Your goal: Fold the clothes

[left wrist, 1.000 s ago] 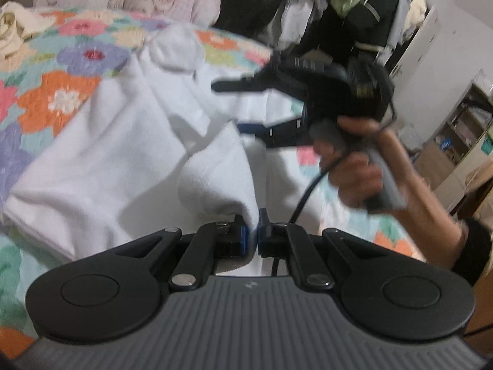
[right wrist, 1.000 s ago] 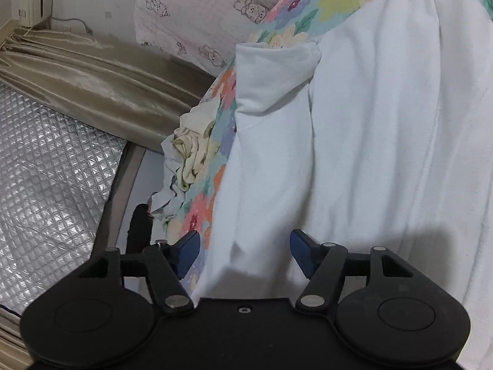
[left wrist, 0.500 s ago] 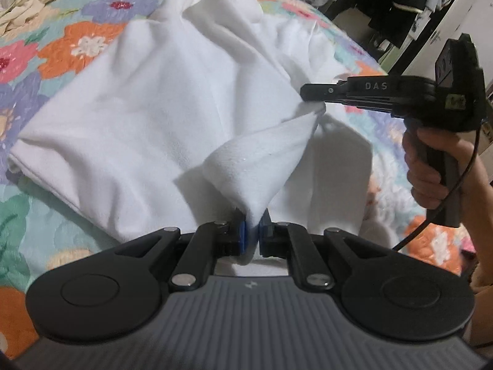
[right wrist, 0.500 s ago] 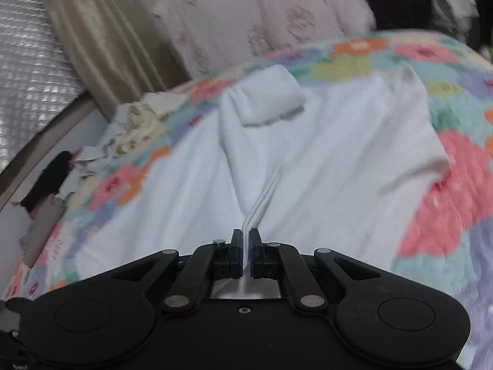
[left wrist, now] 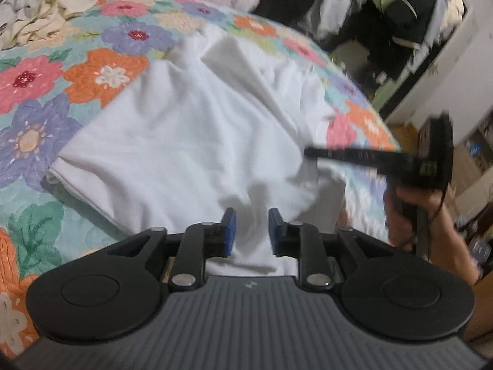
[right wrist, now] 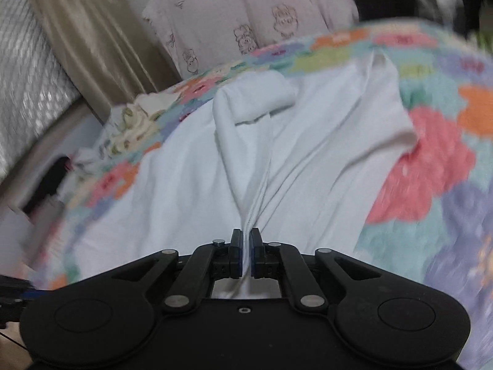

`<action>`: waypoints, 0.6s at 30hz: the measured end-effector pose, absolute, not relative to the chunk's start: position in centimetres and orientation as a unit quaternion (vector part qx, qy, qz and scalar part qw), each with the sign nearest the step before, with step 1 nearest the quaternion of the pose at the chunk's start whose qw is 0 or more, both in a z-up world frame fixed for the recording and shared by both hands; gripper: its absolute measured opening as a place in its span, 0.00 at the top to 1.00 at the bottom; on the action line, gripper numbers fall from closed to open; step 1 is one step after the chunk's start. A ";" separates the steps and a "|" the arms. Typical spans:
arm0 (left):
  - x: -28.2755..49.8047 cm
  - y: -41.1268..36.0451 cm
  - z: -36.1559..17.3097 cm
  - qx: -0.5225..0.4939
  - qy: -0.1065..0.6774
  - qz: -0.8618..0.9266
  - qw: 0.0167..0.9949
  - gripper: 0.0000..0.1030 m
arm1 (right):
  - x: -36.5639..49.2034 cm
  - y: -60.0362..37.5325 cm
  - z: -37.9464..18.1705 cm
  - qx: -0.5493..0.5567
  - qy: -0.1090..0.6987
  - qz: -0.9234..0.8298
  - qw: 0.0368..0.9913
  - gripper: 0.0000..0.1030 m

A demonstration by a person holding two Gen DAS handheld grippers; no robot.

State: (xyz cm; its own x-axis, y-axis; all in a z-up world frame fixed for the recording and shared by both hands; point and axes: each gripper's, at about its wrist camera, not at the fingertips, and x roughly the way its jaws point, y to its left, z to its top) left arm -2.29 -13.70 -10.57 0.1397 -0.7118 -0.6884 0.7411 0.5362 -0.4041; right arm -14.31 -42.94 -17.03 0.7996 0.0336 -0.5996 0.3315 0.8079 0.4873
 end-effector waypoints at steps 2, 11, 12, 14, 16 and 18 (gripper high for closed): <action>-1.6 -14.3 -10.7 0.013 0.443 -0.468 0.765 0.72 | -14.5 -43.6 -17.4 0.338 0.315 -0.060 0.885 0.85; -1.3 -18.5 -14.5 -0.008 0.488 -0.492 0.721 0.63 | -14.6 -39.3 -19.0 0.379 0.370 0.075 0.845 0.85; -1.9 -18.4 -14.6 0.001 0.492 -0.492 0.718 0.63 | -14.7 -38.5 -18.8 0.363 0.376 0.089 0.848 0.85; -3.1 -17.7 -14.3 0.024 0.488 -0.490 0.722 0.62 | -14.9 -36.9 -18.5 0.323 0.399 0.118 0.850 0.85; -3.5 -16.9 -13.9 0.038 0.489 -0.472 0.733 0.62 | -15.1 -35.4 -18.5 0.281 0.424 0.124 0.852 0.85; -3.6 -16.0 -13.3 0.041 0.485 -0.452 0.748 0.62 | -15.3 -34.7 -18.4 0.269 0.428 0.131 0.852 0.85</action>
